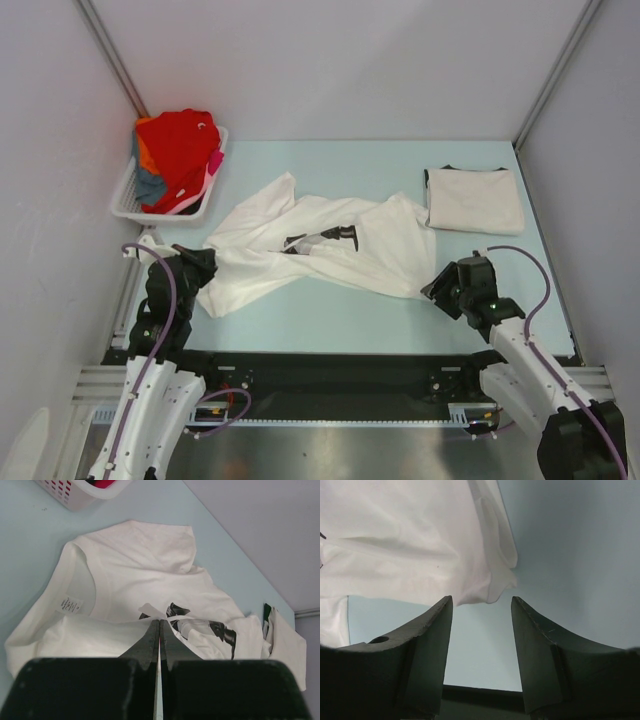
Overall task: Fold and stack the t-shirts
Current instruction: Flatten the tshirt out
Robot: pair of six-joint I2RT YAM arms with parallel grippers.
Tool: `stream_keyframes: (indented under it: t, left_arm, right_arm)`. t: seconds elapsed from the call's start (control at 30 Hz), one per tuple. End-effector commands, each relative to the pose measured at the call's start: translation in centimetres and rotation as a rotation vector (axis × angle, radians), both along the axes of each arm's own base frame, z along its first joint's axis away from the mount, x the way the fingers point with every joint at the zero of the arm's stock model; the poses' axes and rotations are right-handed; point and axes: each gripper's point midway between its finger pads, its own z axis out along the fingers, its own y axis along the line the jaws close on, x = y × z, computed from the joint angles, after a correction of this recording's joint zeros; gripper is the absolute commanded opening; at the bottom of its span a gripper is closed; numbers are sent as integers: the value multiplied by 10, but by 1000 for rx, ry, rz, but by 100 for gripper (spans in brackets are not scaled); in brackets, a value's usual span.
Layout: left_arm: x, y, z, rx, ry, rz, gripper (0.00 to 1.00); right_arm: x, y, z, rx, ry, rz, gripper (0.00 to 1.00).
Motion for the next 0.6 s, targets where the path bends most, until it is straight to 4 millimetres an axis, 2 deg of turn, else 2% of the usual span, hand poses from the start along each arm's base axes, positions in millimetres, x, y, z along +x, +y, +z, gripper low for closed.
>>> stream_keyframes:
  t: [0.0, 0.2, 0.3, 0.33, 0.4, 0.43, 0.47, 0.53, 0.57]
  left_arm:
    - [-1, -6, 12, -3, -34, -37, 0]
    - [-4, -12, -8, -31, -3, -61, 0]
    - [-7, -17, -19, -41, 20, -87, 0]
    - [-7, -19, -22, -47, 27, -97, 0]
    - [-10, -25, -37, -62, 60, -126, 0]
    - [-12, -32, -43, -84, 75, -154, 0]
    - [-13, -35, -57, -93, 106, -170, 0]
    - [-16, -45, -69, -122, 132, -219, 0]
    - [-19, -47, -83, -127, 163, -225, 0]
  right_arm:
    - [15, 5, 12, 38, -26, -32, 55]
    - [24, 4, 12, 56, -30, -71, 47]
    - [27, -4, 11, 33, -33, -114, 33]
    - [26, -7, 11, 26, -33, -126, 24]
    - [28, -14, 12, 5, -40, -152, 15]
    - [28, -19, 11, -3, -41, -168, 6]
    - [28, -22, 13, -9, -48, -177, 2]
    - [30, -28, 14, -12, -58, -196, 0]
    - [30, -29, 15, -16, -65, -199, 0]
